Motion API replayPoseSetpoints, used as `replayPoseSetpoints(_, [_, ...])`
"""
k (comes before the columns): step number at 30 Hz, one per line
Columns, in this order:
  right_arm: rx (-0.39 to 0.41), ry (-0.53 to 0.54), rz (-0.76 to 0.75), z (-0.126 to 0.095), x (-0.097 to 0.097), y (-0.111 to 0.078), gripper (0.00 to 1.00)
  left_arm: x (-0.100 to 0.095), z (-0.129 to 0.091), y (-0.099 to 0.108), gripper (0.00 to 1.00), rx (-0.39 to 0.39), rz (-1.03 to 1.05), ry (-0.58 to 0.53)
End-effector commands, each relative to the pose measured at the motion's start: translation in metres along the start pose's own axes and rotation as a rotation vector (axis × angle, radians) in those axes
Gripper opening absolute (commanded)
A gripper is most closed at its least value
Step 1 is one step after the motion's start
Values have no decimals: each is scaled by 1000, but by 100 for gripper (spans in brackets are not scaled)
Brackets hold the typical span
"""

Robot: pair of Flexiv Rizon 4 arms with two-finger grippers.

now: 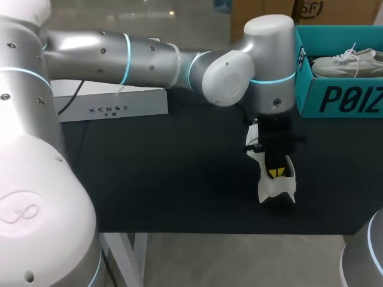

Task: Take the shoe out of the shoebox, open the shoe tongue, remove and reinsert the insole, then place the shoe into the shoebox

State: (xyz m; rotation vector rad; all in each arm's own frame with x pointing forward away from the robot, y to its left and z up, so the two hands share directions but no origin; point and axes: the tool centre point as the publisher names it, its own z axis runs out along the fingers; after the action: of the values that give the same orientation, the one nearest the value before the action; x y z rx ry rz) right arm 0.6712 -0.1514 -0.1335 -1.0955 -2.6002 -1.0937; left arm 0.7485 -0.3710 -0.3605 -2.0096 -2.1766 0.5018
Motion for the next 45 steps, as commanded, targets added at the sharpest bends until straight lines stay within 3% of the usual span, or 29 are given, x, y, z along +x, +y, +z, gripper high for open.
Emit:
replayPoseSetpoints(1, [3,0,1,0,-1,0,100,8,-16,-9,0,-58,6,5])
replayPoseSetpoints(9, [3,0,1,0,-1,0,100,-8,14,-1,0,-102,43,4])
replayPoseSetpoints(20, [3,0,1,0,-1,0,100,-16,60,16,0,-33,74,30])
replayPoseSetpoints(24, [3,0,1,0,-1,0,100,-12,56,11,0,-13,59,11])
replayPoseSetpoints(35, [3,0,1,0,-1,0,100,-8,-3,6,0,-164,91,21])
replayPoseSetpoints(39, [3,0,1,0,-1,0,100,-11,5,11,0,-166,115,51])
replayPoseSetpoints(45, [3,0,1,0,-1,0,100,-20,36,18,0,-149,146,53])
